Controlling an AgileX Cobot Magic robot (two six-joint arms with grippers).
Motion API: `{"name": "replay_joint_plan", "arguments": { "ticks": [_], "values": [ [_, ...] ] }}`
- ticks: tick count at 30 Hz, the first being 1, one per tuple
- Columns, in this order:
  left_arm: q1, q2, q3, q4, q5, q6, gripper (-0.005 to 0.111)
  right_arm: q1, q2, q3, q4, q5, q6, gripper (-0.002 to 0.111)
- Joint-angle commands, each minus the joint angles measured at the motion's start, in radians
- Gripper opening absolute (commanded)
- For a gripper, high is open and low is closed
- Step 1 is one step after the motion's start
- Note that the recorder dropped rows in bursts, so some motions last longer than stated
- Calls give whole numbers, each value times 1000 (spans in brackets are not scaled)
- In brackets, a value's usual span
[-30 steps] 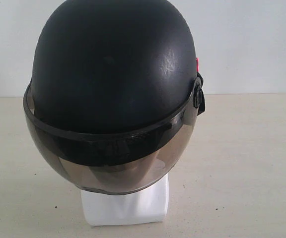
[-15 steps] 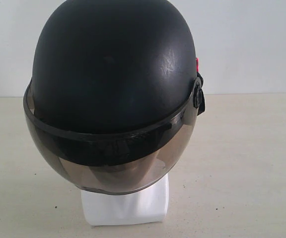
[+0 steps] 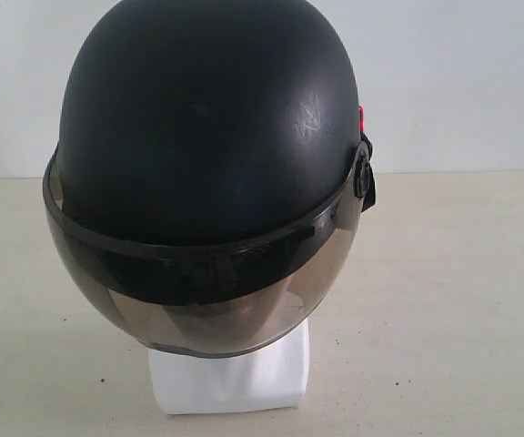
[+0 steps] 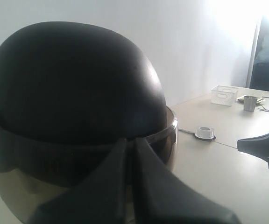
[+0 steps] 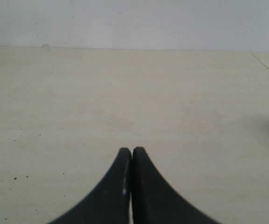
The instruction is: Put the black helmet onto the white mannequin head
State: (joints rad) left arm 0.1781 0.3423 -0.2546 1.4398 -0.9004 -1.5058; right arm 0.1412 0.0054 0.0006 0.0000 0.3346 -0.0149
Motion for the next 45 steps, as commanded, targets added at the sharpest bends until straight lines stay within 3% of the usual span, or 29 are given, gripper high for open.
{"name": "replay_joint_plan", "arguments": {
  "ticks": [1, 15, 21, 24, 28, 31, 36, 38, 45],
  "values": [
    [3, -4, 3, -16, 5, 4, 5, -4, -5, -1, -9, -2, 2, 0],
    [3, -4, 3, -16, 7, 19, 5, -4, -5, -1, -9, -2, 2, 0],
    [3, -4, 3, -13, 131, 604, 5, -4, -5, -1, -9, -2, 2, 0],
    [3, -4, 3, -13, 223, 756, 5, -4, -5, -1, -9, -2, 3, 0],
    [3, -4, 3, -30, 350, 782, 5, -4, -5, -1, -9, -2, 5, 0],
    [3, -5, 5, -133, 444, 782, 5, -4, -5, -1, -9, -2, 5, 0],
    [3, -43, 60, -567, 524, 808, 5, -4, -5, -1, -9, -2, 5, 0],
    [3, -77, 91, -662, 524, 808, 5, -4, -5, -1, -9, -2, 5, 0],
    [-3, -186, 217, -810, 284, 808, 5, -4, -5, -1, -9, -2, 5, 0]
  ]
}}
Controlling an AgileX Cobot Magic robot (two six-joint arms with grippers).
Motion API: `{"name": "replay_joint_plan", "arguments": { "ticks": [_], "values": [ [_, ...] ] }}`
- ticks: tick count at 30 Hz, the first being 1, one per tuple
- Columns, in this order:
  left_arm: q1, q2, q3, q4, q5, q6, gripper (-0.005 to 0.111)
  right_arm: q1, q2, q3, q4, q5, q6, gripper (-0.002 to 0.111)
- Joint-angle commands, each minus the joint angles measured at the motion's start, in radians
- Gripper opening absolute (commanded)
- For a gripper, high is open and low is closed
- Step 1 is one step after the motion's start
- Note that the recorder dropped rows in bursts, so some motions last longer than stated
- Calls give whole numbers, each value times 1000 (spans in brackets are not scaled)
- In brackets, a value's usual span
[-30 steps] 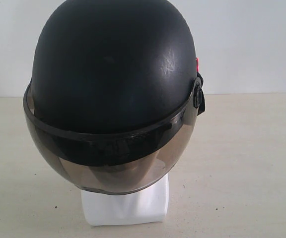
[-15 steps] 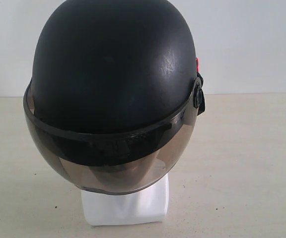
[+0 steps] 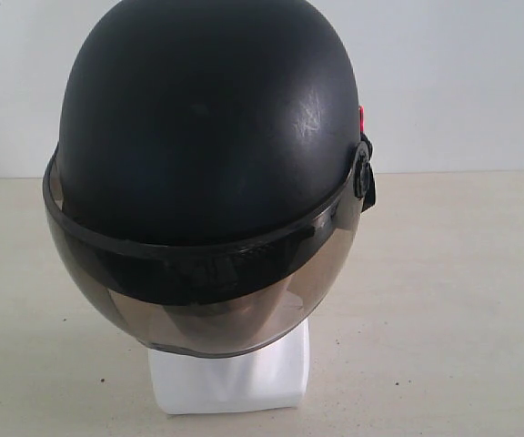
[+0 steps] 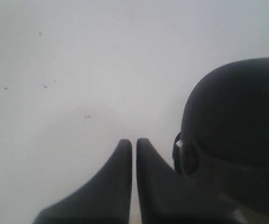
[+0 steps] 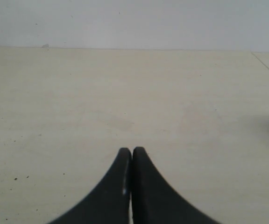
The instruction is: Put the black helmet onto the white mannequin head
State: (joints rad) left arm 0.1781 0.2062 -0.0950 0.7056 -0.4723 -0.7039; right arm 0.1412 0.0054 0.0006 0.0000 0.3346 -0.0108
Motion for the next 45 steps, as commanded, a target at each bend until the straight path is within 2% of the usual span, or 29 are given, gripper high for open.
{"name": "replay_joint_plan", "arguments": {
  "ticks": [1, 4, 8, 14, 16, 26, 30, 38, 45],
  "values": [
    [-3, -61, 72, -92, -170, 7, 5, -4, -5, -1, -9, -2, 1, 0],
    [-3, -80, 95, -128, -149, 46, 5, -4, -5, -1, -9, -2, 1, 0],
    [-3, -83, 95, -193, -35, 246, 5, -4, -5, -1, -9, -2, 1, 0],
    [-3, -83, 95, -490, 185, 649, 5, -4, -5, -1, -9, -2, 1, 0],
    [-3, -83, 95, -563, 234, 724, 5, -4, -5, -1, -9, -2, 1, 0],
    [-3, -180, 95, -594, 439, 624, 5, -4, -5, -1, -9, -2, 1, 0],
    [-3, -200, 95, -673, 525, 623, 5, -4, -5, -1, -9, -2, 1, 0],
    [-3, -206, 95, -679, 680, 704, 5, -4, -5, -1, -9, -2, 1, 0],
    [-3, -206, 95, -679, 729, 704, 5, -4, -5, -1, -9, -2, 3, 0]
  ]
}}
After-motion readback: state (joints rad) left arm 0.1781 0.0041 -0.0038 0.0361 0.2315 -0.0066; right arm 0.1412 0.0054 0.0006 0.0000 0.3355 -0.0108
